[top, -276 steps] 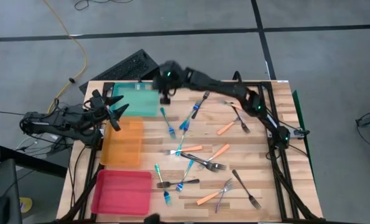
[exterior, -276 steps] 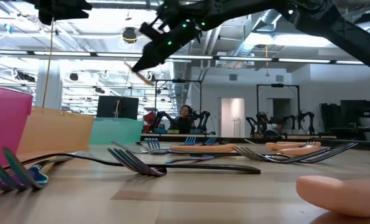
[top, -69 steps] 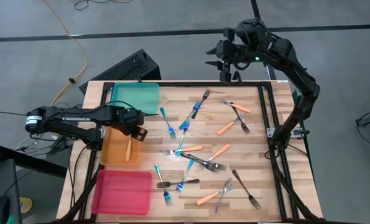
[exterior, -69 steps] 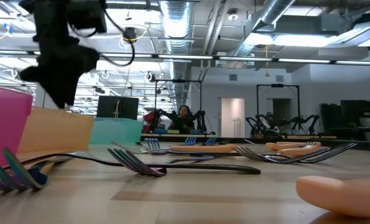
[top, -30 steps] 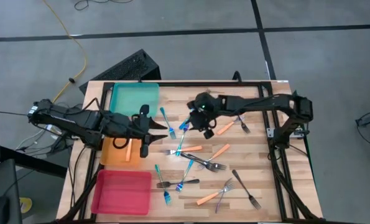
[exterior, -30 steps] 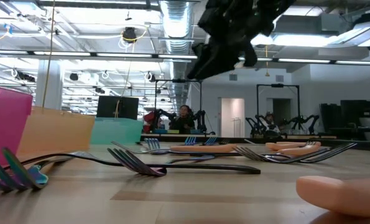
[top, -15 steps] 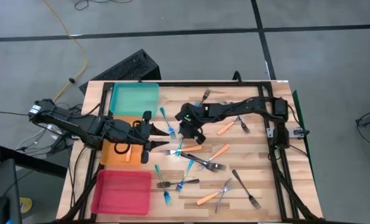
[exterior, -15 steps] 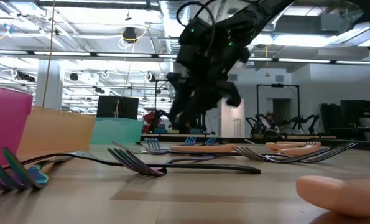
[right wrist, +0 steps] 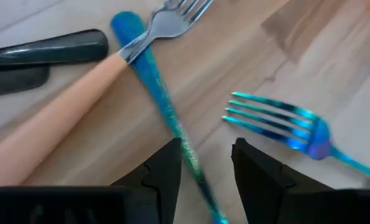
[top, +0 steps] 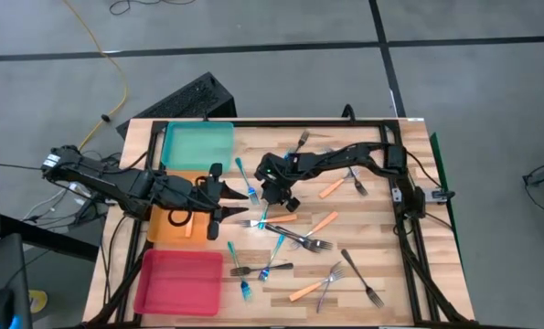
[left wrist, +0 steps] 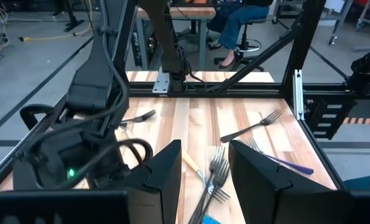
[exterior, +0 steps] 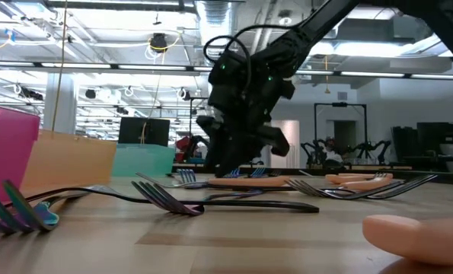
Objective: Sort silverware by color (type)
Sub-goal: Put the blue fork into the pink bin
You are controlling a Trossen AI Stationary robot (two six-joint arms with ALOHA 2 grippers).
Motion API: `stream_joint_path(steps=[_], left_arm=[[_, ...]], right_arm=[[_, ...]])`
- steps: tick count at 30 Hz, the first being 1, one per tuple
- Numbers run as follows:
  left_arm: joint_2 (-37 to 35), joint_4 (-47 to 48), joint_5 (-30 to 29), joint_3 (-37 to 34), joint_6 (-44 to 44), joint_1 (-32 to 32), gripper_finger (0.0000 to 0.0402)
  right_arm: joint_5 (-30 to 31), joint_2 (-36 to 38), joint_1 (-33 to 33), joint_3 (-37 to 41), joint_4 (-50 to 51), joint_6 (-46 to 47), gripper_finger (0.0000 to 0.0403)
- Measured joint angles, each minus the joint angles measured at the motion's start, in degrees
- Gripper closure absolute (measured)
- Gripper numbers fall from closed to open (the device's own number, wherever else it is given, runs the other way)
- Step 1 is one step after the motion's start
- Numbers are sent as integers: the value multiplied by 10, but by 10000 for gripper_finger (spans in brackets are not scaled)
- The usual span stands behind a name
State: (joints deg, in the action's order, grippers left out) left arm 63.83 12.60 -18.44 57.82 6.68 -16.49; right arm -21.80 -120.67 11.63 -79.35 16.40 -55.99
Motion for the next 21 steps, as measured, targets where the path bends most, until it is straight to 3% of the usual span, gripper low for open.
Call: stream_joint_path(steps=[9,21], left_arm=[[0,0,0,0,0,0,283],[0,5,-4,0,7,0,283]], right_arm=[[-2,-6,11,0,27,1,255],[8,-6,25,0,50,62,355]])
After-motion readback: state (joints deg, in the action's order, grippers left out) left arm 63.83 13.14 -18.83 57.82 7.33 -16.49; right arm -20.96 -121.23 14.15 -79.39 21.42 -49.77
